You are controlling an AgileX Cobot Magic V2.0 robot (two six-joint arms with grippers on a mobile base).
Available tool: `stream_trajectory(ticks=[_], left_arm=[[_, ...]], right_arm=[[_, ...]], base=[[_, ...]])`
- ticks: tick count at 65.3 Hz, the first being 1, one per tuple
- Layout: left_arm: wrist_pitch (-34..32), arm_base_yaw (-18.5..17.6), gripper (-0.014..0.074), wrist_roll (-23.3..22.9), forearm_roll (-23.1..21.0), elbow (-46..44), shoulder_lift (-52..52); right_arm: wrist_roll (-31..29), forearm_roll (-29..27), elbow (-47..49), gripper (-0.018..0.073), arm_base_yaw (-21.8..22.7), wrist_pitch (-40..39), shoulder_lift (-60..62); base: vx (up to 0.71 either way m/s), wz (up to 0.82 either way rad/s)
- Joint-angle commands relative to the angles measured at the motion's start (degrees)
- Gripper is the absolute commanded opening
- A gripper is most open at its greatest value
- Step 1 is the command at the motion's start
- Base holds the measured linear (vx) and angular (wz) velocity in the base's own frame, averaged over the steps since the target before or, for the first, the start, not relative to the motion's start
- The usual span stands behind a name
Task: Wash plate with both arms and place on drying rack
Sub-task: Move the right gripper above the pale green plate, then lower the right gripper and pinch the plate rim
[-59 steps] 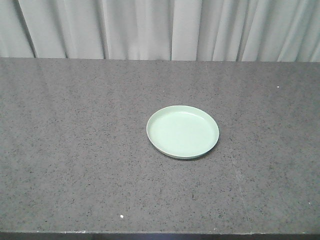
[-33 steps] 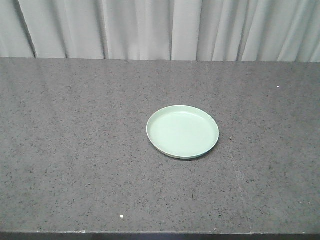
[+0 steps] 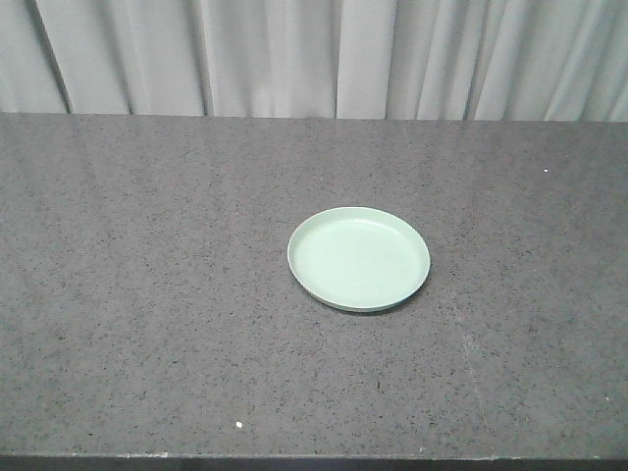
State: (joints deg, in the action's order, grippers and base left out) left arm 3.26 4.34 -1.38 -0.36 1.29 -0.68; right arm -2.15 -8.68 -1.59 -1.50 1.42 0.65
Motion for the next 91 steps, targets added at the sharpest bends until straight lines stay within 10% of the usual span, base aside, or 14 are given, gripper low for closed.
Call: stream_trajectory(ticks=[1,44,76,91], left_arm=[[-4.37,-0.06,-0.0006,-0.35,-0.22,1.31,-0.83],[-4.37,-0.06,-0.0006,-0.35,-0.22,1.31,-0.83],[-4.37,-0.06,-0.0006,-0.35,-0.22,1.31,-0.83],[-4.37,-0.06,-0.0006,-0.35,-0.22,1.31,-0.83]], right_arm=[[-0.07,0.26,-0.06,-0.0004,0.42,-4.33,0.65],[2.99,-10.86,1.36,-0.0004,0.42,-11.17,0.52],[-14.48,-14.75,44.41,0.0022,0.42,28.12,-29.87],[-30.18,-29.92,57.05,0.0319,0.42,37.59,-47.55]], base=[[0.00,0.00],[0.00,0.00],[0.00,0.00],[0.00,0.00]])
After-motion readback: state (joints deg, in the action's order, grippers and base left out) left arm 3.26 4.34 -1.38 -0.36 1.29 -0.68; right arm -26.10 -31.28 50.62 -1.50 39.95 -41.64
